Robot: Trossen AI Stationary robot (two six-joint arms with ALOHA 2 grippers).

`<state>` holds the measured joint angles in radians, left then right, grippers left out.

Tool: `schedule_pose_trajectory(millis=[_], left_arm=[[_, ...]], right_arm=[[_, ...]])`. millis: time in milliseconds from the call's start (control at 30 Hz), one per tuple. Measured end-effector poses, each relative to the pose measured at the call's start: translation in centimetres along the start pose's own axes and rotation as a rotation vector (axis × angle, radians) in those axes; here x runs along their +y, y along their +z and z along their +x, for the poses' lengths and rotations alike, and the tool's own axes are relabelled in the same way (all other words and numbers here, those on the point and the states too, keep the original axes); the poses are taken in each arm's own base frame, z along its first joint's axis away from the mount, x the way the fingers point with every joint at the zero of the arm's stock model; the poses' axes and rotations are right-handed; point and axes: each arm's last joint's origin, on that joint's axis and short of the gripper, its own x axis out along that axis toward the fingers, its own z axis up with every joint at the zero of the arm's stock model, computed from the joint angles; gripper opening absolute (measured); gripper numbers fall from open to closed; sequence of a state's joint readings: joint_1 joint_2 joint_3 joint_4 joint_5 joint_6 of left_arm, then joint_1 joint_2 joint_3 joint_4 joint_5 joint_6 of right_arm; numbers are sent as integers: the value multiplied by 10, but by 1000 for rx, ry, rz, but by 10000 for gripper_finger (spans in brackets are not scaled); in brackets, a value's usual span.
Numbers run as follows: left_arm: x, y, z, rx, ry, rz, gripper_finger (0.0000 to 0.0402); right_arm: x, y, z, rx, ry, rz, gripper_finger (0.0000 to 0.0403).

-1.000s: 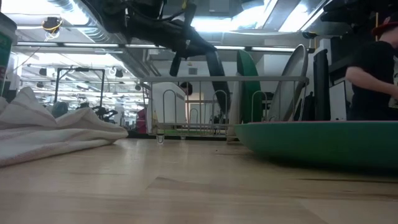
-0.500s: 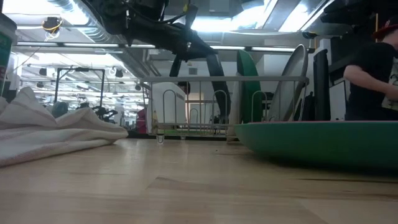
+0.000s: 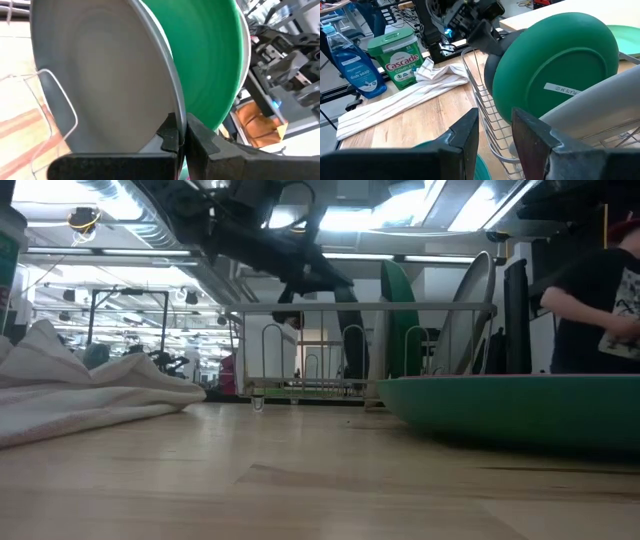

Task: Sort dishes
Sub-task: Put the dark blue plate in the dish rack

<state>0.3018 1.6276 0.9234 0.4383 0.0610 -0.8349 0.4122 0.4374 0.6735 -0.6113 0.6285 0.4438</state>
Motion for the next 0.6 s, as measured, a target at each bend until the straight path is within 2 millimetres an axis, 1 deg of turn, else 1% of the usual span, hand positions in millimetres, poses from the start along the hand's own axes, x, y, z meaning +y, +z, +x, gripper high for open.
schedule_pose_trajectory(millis=[233, 433, 600], left_arm=[[10, -7, 11, 1, 27, -1, 12], [11, -7, 11, -34, 64, 21, 29], [10, -5, 11, -55, 54, 31, 54]], right_arm=[[1, 0, 1, 6, -2, -5, 120], [2, -2, 3, 25, -12, -20, 120], [4, -3, 6, 37, -18, -30, 120]])
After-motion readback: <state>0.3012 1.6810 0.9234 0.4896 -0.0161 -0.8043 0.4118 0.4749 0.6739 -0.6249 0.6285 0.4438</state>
